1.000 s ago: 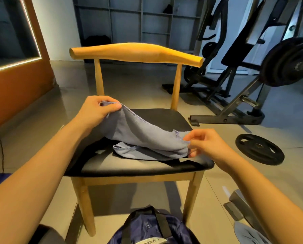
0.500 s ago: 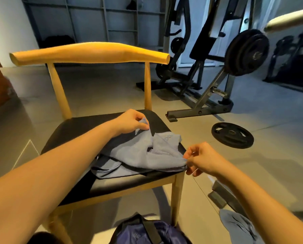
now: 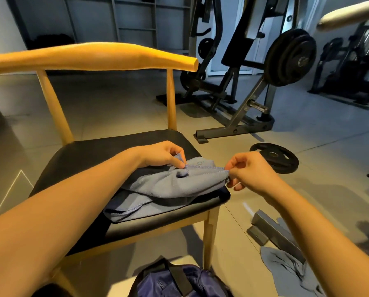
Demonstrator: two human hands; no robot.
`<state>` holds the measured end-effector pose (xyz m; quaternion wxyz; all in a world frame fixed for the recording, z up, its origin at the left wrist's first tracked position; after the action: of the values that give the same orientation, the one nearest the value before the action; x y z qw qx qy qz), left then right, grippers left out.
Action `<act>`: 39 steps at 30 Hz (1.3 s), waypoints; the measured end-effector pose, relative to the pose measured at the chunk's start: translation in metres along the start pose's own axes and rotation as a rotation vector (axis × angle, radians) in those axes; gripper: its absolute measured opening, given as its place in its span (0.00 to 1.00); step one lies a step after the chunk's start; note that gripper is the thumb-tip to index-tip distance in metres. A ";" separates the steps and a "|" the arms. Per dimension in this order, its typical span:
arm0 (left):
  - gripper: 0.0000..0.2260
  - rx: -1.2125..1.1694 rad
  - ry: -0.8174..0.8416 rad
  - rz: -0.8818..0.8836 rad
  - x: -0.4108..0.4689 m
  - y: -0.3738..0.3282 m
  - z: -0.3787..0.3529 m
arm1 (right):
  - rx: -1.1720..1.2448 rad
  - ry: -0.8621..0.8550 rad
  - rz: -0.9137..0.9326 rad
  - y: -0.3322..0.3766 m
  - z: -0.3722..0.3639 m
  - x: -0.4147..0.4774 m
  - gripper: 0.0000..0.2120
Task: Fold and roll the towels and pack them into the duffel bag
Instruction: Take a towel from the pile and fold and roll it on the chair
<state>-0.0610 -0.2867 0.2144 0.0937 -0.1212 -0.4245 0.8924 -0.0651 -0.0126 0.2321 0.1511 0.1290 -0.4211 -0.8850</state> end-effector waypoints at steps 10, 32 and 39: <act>0.04 0.109 -0.408 -0.098 -0.042 -0.030 0.035 | 0.015 -0.078 0.127 0.019 0.004 0.002 0.06; 0.03 0.441 -0.733 -0.173 -0.206 0.043 -0.032 | -0.207 -0.275 0.120 0.002 -0.031 0.053 0.10; 0.02 0.480 -0.795 -0.179 -0.199 0.045 -0.019 | -0.168 -0.256 0.089 -0.001 -0.034 0.052 0.11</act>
<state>0.1308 -0.3546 0.1953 0.0257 0.2921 -0.2180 0.9309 -0.1016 -0.0551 0.2051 0.1455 -0.0170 -0.3668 -0.9187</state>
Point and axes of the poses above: each hand's wrist, its own x-axis towards the middle knuckle, its own z-axis out of the back of the hand, y = z × x, the point moved 2 cm from there along x, towards the middle knuckle, and after that the axes turned 5 degrees about -z, right-handed, at the moved point
